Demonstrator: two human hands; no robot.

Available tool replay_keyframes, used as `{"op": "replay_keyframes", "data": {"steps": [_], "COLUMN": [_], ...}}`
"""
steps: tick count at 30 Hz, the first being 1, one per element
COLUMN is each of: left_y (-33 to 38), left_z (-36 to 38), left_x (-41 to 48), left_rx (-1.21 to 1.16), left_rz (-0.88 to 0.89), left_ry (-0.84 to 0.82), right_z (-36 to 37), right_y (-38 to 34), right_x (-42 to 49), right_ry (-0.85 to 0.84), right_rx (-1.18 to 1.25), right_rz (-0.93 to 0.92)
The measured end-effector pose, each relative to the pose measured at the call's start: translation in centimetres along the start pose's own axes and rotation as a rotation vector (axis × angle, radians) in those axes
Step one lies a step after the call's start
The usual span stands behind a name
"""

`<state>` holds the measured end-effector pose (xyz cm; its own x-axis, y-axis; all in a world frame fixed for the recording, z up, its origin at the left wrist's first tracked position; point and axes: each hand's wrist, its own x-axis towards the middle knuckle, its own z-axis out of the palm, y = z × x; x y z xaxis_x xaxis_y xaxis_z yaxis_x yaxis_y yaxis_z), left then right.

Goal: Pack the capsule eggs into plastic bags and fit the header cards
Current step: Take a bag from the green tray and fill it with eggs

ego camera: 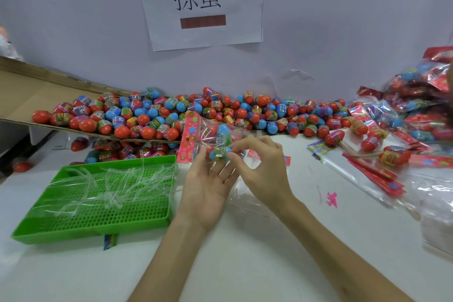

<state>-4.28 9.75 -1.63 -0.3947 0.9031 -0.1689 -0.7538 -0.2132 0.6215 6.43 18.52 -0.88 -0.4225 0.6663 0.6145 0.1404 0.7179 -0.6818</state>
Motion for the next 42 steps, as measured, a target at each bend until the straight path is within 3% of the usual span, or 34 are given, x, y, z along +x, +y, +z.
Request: {"op": "replay_keyframes", "data": {"steps": [10, 17, 25, 30, 36, 38, 42], "left_y": [1.1, 1.9, 0.8, 0.7, 1.0, 1.0, 0.8], "left_z": [-1.5, -1.5, -0.5, -0.1, 0.0, 0.0, 0.0], "left_x": [0.5, 0.3, -0.6, -0.9, -0.8, -0.8, -0.6], "left_rx": [-0.098, -0.110, 0.461, 0.588, 0.517, 0.512, 0.528], "left_rz": [0.001, -0.112, -0.167, -0.085, 0.069, 0.089, 0.116], "left_ry": [0.035, -0.027, -0.077, -0.151, -0.139, -0.152, -0.165], "right_z": [-2.4, -3.9, -3.5, -3.0, -3.2, -3.1, -2.8], "right_y": [0.2, 0.4, -0.4, -0.3, 0.2, 0.2, 0.3], "right_x": [1.8, 2.3, 1.7, 1.4, 1.9, 2.0, 2.4], "right_ry": [0.189, 0.133, 0.094, 0.088, 0.145, 0.090, -0.094], "right_rx": [0.106, 0.204, 0.173, 0.060, -0.017, 0.058, 0.396], "right_rz": [0.077, 0.021, -0.049, -0.114, -0.147, -0.074, 0.276]}}
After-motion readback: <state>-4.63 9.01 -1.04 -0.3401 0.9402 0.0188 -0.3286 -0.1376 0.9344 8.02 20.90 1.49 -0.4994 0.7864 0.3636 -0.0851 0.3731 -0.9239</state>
